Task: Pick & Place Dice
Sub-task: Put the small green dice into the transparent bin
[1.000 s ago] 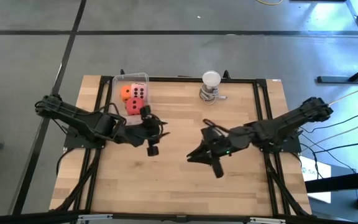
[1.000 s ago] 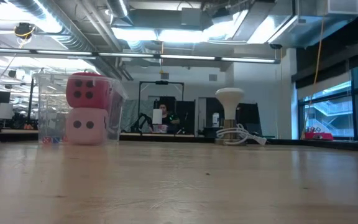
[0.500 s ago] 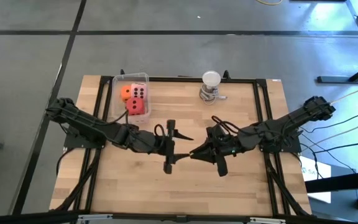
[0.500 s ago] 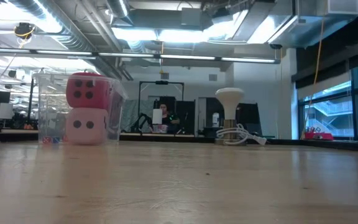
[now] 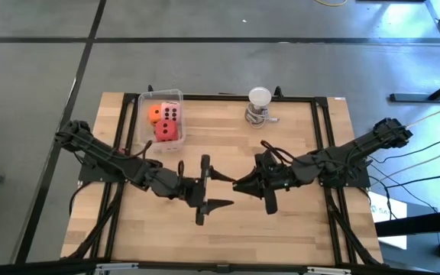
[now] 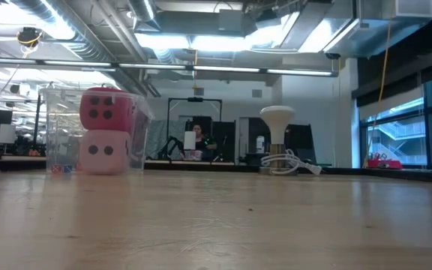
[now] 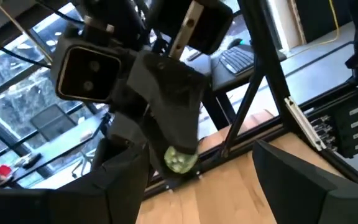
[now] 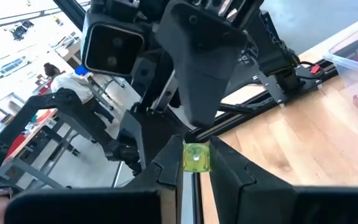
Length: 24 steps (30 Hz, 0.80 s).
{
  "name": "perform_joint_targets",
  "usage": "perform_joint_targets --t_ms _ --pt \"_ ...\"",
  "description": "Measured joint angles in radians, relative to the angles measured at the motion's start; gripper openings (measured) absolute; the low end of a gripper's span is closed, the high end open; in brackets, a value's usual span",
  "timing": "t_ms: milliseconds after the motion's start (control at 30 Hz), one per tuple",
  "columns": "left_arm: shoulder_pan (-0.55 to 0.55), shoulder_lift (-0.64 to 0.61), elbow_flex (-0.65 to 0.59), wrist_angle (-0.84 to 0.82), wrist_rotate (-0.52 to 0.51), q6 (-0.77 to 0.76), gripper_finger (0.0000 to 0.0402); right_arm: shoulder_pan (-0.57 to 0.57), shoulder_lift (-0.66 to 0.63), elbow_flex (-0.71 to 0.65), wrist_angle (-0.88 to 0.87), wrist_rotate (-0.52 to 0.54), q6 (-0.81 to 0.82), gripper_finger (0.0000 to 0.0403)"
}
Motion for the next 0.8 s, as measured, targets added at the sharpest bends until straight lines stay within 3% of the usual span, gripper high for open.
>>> perform_joint_targets --t_ms 300,800 --pt "-0.001 0.0 0.0 0.003 -0.097 0.005 0.0276 -0.003 0.0 0.0 0.01 -0.005 0.003 0.0049" --pt "0.004 0.016 0.0 0.031 -0.029 0.051 0.0258 -0.003 0.0 0.0 0.016 -0.005 0.015 0.0049"
